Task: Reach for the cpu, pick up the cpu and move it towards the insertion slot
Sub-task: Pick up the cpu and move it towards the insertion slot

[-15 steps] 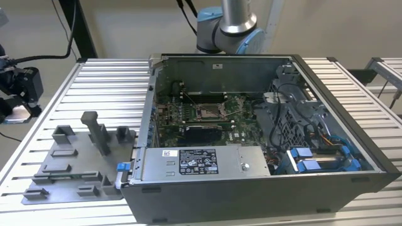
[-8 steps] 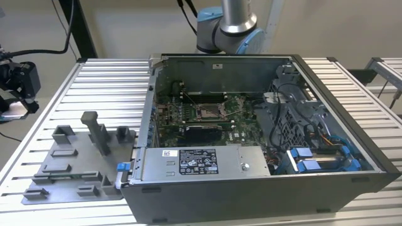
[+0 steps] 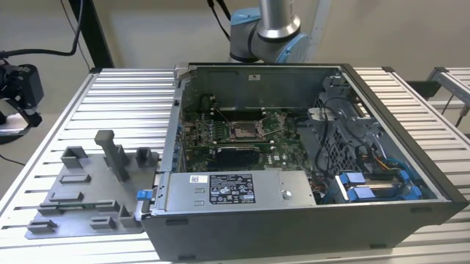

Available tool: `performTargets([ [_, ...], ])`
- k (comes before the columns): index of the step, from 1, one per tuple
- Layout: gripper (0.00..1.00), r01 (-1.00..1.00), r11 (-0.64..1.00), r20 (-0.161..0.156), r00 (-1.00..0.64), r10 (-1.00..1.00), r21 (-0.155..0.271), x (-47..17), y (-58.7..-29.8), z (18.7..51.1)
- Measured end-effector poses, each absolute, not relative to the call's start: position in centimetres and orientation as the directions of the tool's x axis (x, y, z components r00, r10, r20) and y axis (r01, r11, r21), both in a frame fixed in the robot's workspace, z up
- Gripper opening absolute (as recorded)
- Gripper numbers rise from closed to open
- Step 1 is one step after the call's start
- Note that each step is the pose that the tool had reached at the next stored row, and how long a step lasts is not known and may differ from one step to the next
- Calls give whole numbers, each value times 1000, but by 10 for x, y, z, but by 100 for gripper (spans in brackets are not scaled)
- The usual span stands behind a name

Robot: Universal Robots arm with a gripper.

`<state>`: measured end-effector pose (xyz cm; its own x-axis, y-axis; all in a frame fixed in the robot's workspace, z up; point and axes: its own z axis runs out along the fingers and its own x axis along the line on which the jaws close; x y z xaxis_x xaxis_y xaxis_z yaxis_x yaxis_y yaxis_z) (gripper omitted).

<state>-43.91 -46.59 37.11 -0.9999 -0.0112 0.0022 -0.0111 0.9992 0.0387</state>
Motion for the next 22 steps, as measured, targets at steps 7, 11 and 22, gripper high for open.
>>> performTargets([
  [7,0,-11,999,2,-1000,-11,39,-439,-466,374],
  [11,0,-11,999,2,-1000,-11,39,-439,-466,375],
  [22,0,-11,999,2,-1000,-11,39,-422,-466,375],
])
